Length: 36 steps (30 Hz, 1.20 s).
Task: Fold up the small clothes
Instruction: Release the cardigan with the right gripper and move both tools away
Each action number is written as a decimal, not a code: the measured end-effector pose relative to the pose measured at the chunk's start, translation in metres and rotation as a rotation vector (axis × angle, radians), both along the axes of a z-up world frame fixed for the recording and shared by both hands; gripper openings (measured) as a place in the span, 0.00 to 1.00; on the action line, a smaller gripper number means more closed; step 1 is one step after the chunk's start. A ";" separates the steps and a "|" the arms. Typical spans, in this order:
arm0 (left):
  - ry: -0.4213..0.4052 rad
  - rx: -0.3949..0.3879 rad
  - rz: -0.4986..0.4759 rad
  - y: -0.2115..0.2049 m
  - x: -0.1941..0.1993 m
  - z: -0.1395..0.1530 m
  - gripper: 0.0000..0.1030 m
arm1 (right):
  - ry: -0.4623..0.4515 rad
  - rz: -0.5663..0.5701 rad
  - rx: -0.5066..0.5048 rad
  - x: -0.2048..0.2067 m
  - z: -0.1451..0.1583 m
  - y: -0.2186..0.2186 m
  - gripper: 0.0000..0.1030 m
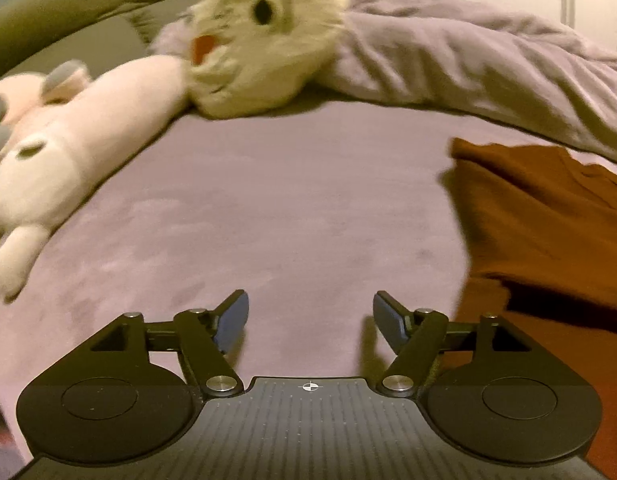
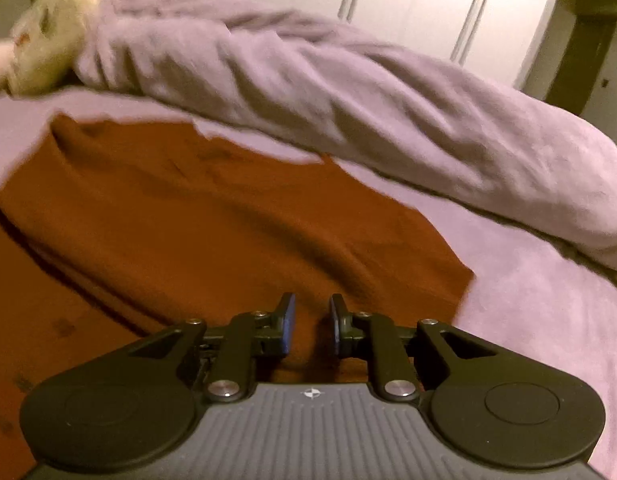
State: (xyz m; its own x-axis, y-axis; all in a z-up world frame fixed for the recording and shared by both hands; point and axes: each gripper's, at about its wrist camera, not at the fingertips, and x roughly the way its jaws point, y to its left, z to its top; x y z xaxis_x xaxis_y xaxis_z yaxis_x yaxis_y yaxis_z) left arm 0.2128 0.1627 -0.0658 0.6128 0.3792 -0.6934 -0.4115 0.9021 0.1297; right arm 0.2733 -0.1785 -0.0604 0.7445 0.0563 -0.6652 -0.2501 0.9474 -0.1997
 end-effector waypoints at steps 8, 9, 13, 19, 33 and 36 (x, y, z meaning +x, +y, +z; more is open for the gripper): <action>0.001 0.007 0.147 0.047 -0.040 -0.009 0.74 | -0.010 0.289 0.083 0.032 0.015 0.093 0.23; 0.002 0.012 0.156 0.051 -0.045 -0.009 0.75 | -0.015 0.325 0.086 0.036 0.014 0.107 0.25; -0.002 0.031 0.196 0.062 -0.064 -0.010 0.77 | -0.020 0.454 0.104 0.063 0.011 0.160 0.28; -0.009 0.034 0.186 0.059 -0.074 -0.011 0.80 | -0.021 0.546 0.094 0.089 0.009 0.215 0.28; -0.027 -0.001 0.192 0.059 -0.079 -0.016 0.81 | 0.022 0.209 0.019 0.145 -0.013 0.210 0.00; -0.045 -0.023 0.166 0.057 -0.086 -0.010 0.81 | 0.090 0.213 0.076 0.142 -0.025 0.192 0.00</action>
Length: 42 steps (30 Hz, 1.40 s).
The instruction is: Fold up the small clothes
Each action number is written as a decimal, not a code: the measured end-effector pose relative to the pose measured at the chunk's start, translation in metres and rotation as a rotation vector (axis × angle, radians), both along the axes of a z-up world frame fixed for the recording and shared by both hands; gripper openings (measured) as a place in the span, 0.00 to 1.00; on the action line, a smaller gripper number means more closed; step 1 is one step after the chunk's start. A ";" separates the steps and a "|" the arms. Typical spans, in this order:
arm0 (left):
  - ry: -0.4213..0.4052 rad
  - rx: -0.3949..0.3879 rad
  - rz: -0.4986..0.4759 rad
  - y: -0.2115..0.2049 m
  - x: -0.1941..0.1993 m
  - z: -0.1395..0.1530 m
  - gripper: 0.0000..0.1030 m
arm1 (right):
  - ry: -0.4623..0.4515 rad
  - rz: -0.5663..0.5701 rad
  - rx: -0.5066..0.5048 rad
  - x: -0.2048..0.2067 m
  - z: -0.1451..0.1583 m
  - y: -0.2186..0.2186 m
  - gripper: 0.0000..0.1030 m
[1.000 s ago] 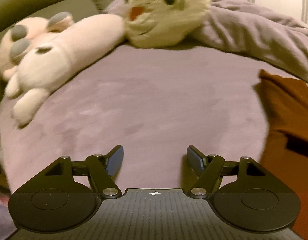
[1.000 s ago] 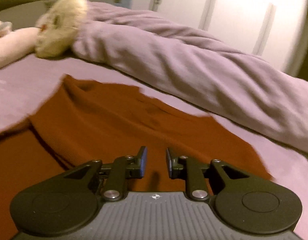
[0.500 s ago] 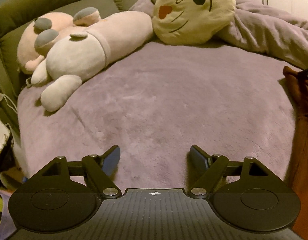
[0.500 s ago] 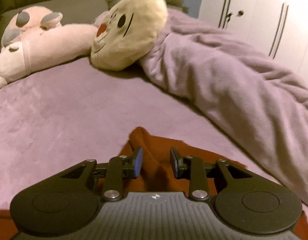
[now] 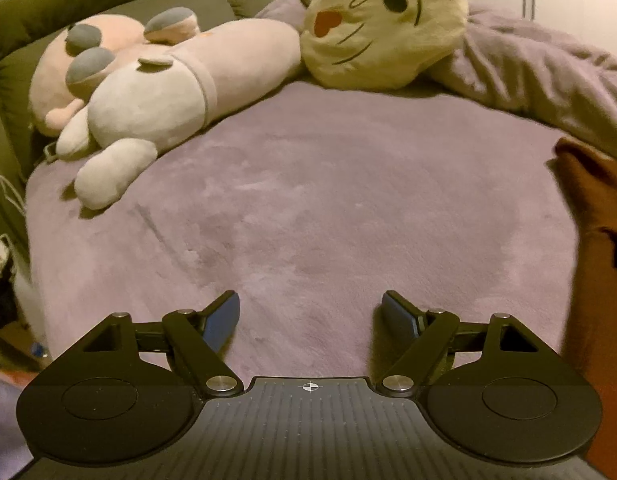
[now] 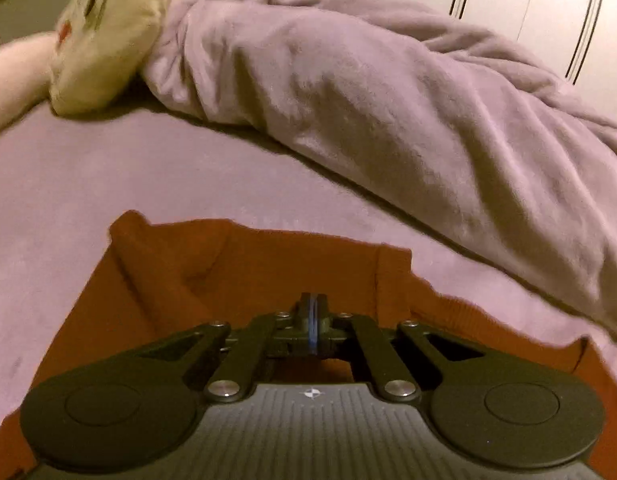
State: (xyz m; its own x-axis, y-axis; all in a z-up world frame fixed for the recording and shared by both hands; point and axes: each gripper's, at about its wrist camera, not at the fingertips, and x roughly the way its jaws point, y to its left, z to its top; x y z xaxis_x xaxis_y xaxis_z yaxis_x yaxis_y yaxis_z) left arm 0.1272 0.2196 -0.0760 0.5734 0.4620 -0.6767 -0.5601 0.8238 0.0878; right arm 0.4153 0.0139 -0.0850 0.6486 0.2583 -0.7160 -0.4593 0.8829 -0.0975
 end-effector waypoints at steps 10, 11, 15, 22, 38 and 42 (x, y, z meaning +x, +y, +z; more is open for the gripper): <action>-0.031 -0.076 -0.147 -0.037 -0.017 0.012 0.84 | -0.041 0.103 0.081 -0.081 0.032 -0.042 0.01; -0.027 -0.094 -0.158 -0.041 -0.019 0.013 0.84 | -0.037 0.110 0.071 -0.084 0.031 -0.039 0.01; -0.029 -0.170 -0.219 -0.049 -0.029 0.014 0.85 | 0.016 0.164 0.002 -0.090 0.014 -0.028 0.01; 0.024 -0.221 -0.295 -0.054 -0.038 0.011 0.85 | -0.027 -0.162 -0.077 -0.099 0.028 -0.080 0.02; 0.150 -0.439 -0.402 -0.062 -0.069 0.003 0.71 | 0.200 -0.469 0.272 -0.334 0.044 -0.340 0.43; 0.162 -0.475 -0.406 -0.061 -0.071 0.007 0.61 | 0.274 -0.478 0.362 -0.354 0.028 -0.354 0.43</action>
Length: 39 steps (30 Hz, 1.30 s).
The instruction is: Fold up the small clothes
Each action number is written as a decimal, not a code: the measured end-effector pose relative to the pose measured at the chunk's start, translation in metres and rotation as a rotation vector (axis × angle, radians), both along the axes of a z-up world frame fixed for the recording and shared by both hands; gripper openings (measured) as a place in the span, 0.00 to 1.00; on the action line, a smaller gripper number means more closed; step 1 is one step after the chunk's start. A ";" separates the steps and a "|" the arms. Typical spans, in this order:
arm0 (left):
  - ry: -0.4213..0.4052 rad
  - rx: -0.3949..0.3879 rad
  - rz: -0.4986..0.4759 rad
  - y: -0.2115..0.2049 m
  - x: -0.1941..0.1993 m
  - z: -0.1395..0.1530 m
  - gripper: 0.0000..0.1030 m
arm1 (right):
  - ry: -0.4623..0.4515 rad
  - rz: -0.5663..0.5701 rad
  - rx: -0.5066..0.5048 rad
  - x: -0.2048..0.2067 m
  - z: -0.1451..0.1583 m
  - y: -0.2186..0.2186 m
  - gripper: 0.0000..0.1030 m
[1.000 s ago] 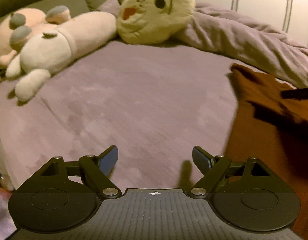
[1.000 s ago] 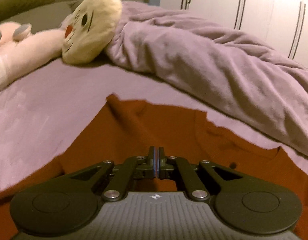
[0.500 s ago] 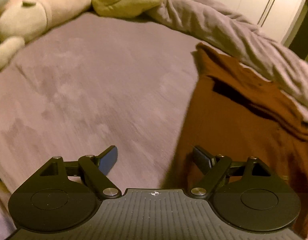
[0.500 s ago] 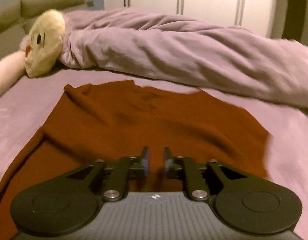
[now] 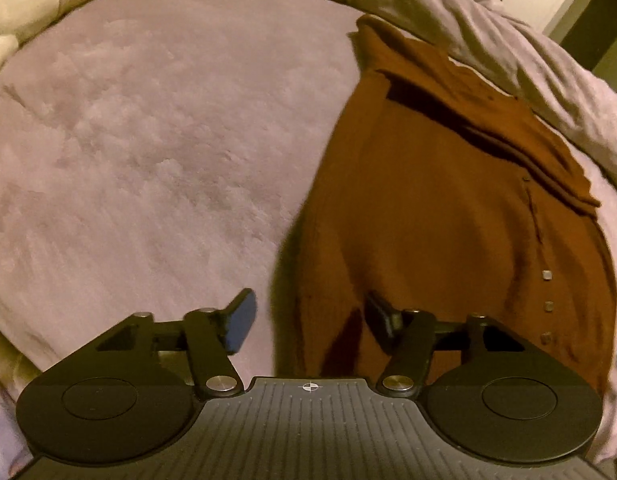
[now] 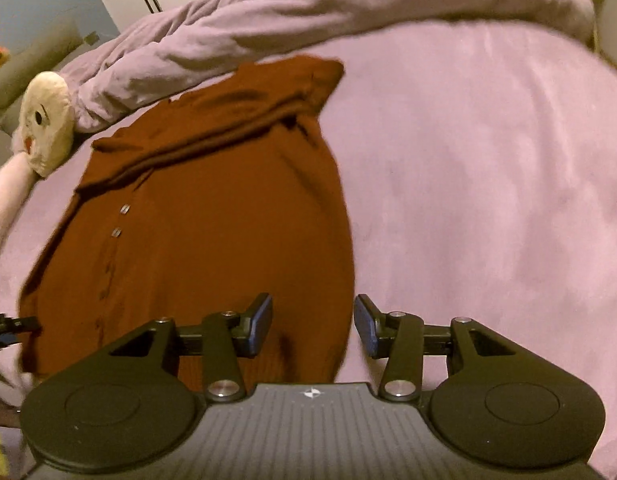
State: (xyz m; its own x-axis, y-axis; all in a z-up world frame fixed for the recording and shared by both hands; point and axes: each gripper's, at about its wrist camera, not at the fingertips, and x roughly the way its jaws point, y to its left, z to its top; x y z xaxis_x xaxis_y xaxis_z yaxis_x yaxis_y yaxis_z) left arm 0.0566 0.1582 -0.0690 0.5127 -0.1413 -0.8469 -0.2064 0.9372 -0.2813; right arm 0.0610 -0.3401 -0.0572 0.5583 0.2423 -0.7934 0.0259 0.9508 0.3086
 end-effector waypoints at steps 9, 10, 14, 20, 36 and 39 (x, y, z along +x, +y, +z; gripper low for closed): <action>0.038 -0.016 -0.013 0.000 -0.007 -0.002 0.37 | 0.105 0.018 0.130 -0.027 -0.029 -0.002 0.43; 0.039 -0.017 -0.021 0.000 -0.008 -0.002 0.39 | 0.103 0.022 0.131 -0.029 -0.029 -0.001 0.43; 0.046 -0.036 -0.059 -0.005 -0.007 -0.003 0.48 | 0.113 0.031 0.174 -0.032 -0.032 0.002 0.37; 0.100 -0.043 -0.150 -0.014 0.005 -0.005 0.10 | 0.129 0.060 0.176 -0.030 -0.035 -0.001 0.08; -0.260 -0.214 -0.048 0.001 0.095 0.101 0.08 | -0.122 -0.008 0.409 0.057 0.030 -0.017 0.04; -0.271 -0.131 0.005 -0.008 0.129 0.096 0.08 | -0.188 -0.047 0.333 0.088 0.039 -0.014 0.04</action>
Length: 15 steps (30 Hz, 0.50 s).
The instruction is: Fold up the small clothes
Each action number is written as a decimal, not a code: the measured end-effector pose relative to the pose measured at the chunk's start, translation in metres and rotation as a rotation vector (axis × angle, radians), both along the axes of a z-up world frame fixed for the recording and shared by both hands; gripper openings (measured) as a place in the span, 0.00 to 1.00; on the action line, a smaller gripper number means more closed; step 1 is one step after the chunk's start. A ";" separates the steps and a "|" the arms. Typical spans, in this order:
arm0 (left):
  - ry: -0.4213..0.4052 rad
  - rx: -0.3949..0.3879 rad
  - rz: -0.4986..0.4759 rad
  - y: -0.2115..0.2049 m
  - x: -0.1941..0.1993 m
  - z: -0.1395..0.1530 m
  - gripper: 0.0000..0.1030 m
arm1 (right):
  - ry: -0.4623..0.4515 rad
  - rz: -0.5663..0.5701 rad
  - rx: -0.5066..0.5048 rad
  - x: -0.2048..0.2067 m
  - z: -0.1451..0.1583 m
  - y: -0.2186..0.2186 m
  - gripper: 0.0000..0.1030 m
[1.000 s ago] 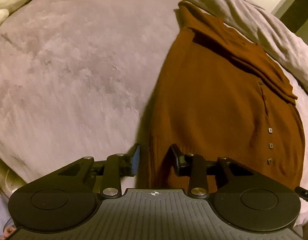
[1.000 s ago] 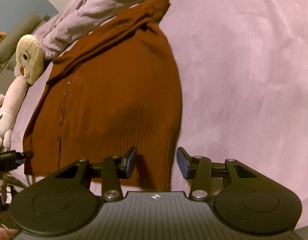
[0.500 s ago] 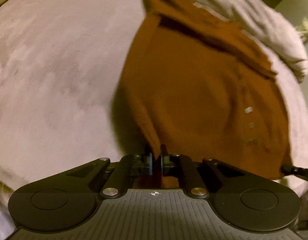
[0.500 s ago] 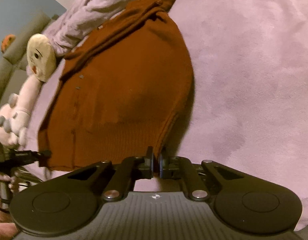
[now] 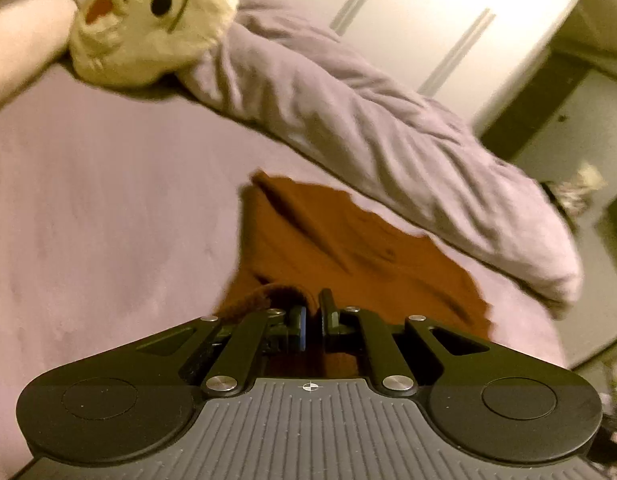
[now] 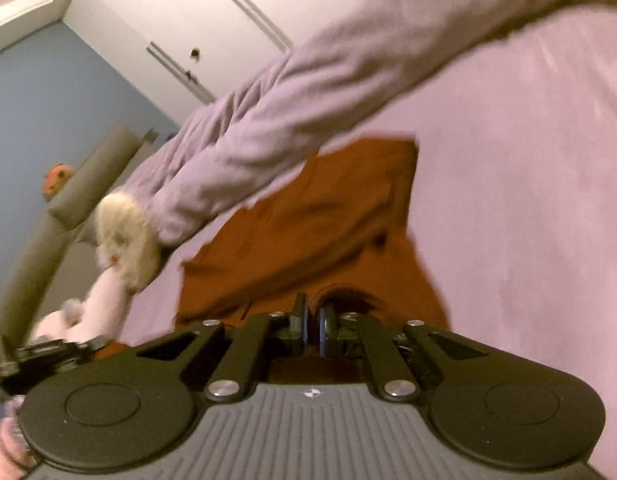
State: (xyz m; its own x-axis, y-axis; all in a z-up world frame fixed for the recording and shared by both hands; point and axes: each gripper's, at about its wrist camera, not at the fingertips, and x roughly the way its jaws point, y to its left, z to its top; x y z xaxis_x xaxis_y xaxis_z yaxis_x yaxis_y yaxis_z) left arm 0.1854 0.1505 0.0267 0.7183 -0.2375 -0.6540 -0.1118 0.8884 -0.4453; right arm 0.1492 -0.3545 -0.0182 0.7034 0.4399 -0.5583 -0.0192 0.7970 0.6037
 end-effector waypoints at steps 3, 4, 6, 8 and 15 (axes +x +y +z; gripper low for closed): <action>0.015 0.115 0.034 -0.014 0.024 -0.015 0.09 | -0.044 -0.023 -0.114 0.027 0.002 0.009 0.04; 0.029 0.152 0.039 -0.016 0.028 -0.020 0.09 | -0.057 -0.019 -0.152 0.033 0.000 0.014 0.04; 0.047 0.244 0.064 -0.020 0.034 -0.030 0.16 | -0.073 -0.028 -0.258 0.043 -0.004 0.024 0.05; 0.025 0.299 0.093 -0.015 0.029 -0.035 0.31 | -0.092 -0.047 -0.355 0.044 -0.007 0.030 0.08; -0.059 0.231 -0.142 0.013 0.002 -0.057 0.85 | -0.150 0.092 -0.565 0.026 -0.018 0.035 0.39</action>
State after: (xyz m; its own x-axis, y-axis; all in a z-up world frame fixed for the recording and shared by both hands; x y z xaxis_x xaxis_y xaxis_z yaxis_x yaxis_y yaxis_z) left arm 0.1878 0.1634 -0.0305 0.7268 -0.1877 -0.6607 0.0414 0.9721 -0.2307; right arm 0.1748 -0.3193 -0.0361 0.7659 0.1660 -0.6212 -0.1556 0.9852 0.0714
